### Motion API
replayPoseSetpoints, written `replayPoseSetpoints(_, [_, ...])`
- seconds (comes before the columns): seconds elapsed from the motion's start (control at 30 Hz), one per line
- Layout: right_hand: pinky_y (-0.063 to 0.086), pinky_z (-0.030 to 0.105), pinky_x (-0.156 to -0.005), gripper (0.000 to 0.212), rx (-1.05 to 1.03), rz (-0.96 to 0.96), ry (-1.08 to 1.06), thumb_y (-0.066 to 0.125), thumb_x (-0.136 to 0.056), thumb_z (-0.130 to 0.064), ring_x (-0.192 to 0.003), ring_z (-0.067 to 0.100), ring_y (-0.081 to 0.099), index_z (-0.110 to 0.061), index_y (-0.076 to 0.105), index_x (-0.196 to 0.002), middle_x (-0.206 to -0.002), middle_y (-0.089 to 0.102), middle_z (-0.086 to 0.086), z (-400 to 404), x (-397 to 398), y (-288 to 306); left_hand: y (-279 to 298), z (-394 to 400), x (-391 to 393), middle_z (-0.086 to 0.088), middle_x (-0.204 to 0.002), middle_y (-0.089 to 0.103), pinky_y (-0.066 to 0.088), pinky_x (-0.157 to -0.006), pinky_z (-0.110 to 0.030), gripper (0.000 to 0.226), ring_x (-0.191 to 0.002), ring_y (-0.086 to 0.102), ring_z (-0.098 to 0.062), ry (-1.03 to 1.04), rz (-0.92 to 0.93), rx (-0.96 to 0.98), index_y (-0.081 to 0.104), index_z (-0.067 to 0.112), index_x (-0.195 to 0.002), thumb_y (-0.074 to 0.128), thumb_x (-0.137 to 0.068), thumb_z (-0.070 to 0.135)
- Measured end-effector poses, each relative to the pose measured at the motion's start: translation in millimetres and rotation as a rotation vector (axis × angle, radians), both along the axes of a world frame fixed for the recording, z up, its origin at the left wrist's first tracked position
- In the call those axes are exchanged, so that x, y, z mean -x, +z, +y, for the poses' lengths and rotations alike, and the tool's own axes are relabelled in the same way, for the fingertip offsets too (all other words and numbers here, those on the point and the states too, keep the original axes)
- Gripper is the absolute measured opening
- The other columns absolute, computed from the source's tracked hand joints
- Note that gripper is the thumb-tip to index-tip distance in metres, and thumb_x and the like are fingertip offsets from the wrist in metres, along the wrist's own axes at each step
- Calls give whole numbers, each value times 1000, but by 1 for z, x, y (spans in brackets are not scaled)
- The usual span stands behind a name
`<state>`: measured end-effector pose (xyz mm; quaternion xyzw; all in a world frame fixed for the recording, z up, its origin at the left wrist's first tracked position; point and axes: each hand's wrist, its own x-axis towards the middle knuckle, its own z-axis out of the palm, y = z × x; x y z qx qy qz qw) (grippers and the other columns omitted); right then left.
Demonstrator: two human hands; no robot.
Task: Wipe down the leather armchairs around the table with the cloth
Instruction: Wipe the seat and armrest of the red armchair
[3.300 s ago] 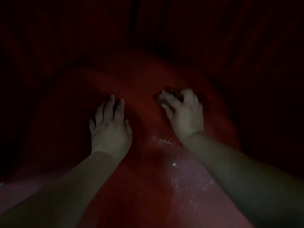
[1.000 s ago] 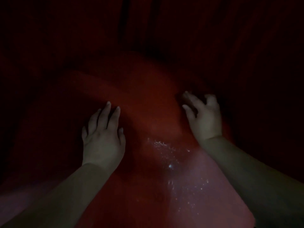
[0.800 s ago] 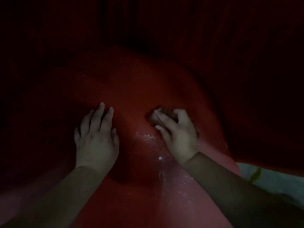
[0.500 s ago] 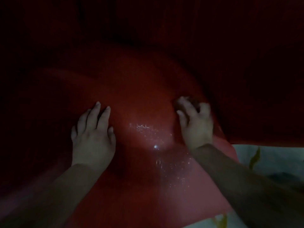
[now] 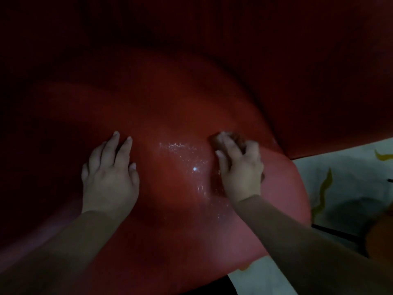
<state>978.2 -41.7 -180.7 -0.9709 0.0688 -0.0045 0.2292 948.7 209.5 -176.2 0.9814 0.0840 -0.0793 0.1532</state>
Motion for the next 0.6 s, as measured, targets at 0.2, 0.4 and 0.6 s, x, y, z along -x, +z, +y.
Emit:
replayPoseSetpoints(0.2, [46, 47, -89, 42, 3, -73, -349, 63, -90, -34, -105, 35, 54, -31, 58, -132, -118, 49, 15, -29, -7, 4, 0, -5, 1, -8, -154, 28, 27, -104, -64, 56, -137, 26, -34, 25, 9, 7, 40, 14, -144, 55, -90, 17])
replayPoseSetpoints(0.4, [44, 49, -87, 46, 58, -36, -382, 66, -89, -33, -107, 38, 50, -24, 59, -133, -119, 50, 19, -32, 24, -3, -1, -7, 0, -7, -154, 27, 26, -104, -64, 56, -138, 24, -33, 31, 15, -4, 37, 15, -145, 54, -91, 18])
replayPoseSetpoints(0.6, [36, 43, -100, 47, -17, 81, -711, 55, -95, -38, -118, 37, 45, -29, 49, -141, -131, 42, 17, -48, -8, -13, -8, -5, 3, -7, -153, 28, 27, -101, -66, 57, -136, 26, -35, 26, -24, -18, 38, 16, -144, 56, -90, 16])
